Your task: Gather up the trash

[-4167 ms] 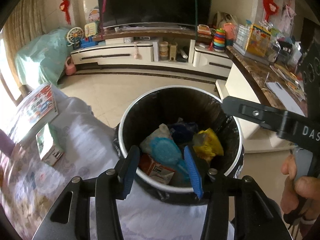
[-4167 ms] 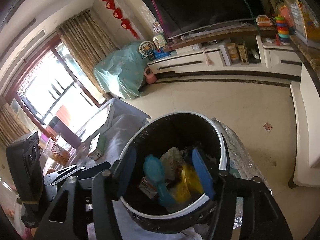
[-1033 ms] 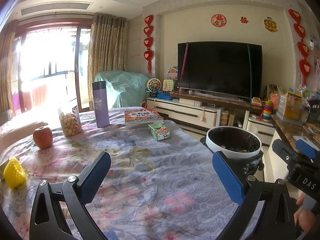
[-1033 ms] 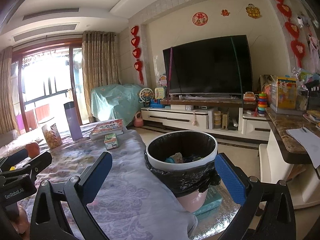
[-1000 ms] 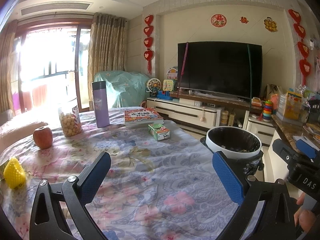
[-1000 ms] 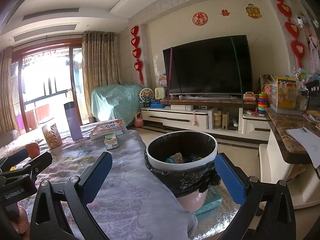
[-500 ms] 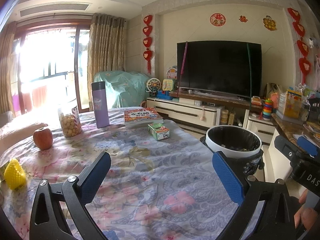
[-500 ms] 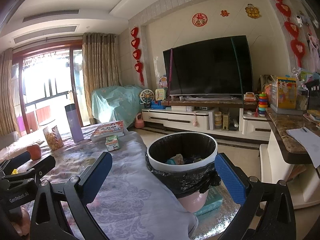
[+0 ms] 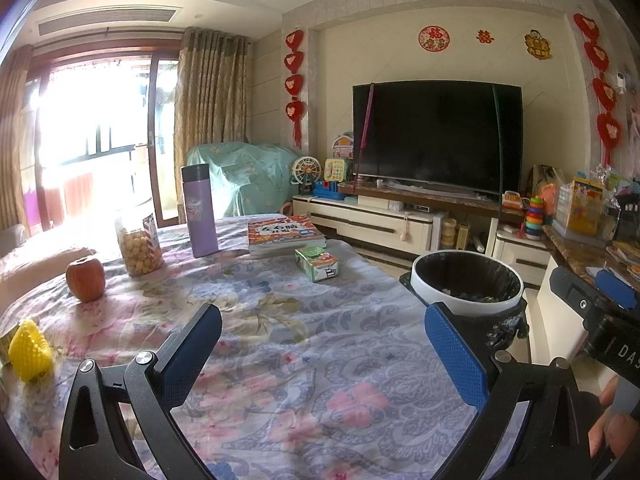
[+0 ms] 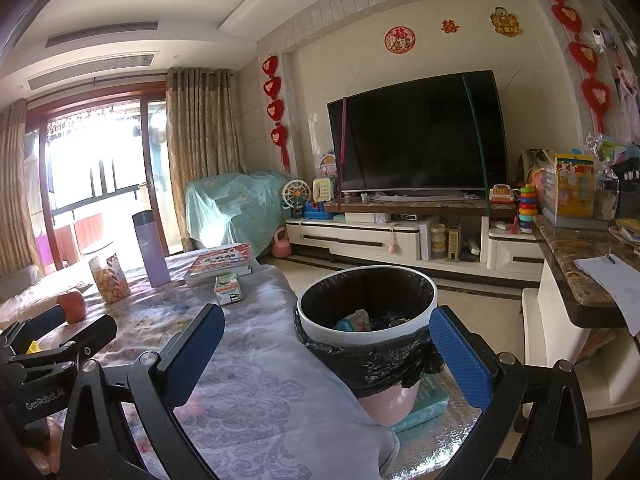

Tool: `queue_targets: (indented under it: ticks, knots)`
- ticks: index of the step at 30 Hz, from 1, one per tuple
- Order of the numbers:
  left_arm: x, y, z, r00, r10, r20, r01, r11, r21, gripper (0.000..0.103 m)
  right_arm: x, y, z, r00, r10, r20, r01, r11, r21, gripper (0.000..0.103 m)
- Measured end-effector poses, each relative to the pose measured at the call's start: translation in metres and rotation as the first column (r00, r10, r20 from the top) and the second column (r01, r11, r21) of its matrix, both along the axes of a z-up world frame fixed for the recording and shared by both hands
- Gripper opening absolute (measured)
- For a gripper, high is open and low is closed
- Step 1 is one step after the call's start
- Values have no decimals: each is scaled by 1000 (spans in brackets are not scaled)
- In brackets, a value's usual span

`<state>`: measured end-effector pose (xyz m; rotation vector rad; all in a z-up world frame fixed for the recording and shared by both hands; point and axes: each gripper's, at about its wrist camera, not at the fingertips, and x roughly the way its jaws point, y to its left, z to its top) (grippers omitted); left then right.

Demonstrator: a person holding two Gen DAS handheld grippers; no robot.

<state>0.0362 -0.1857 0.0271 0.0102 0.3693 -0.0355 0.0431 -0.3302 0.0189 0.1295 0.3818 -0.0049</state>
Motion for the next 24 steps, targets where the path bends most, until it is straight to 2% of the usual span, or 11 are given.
queue_targets:
  ticks: [24]
  knots:
    - [11, 7, -4, 1000, -5, -22, 4, 1000, -9, 102, 5, 7, 3, 1000, 10, -5, -10, 1000, 17, 103]
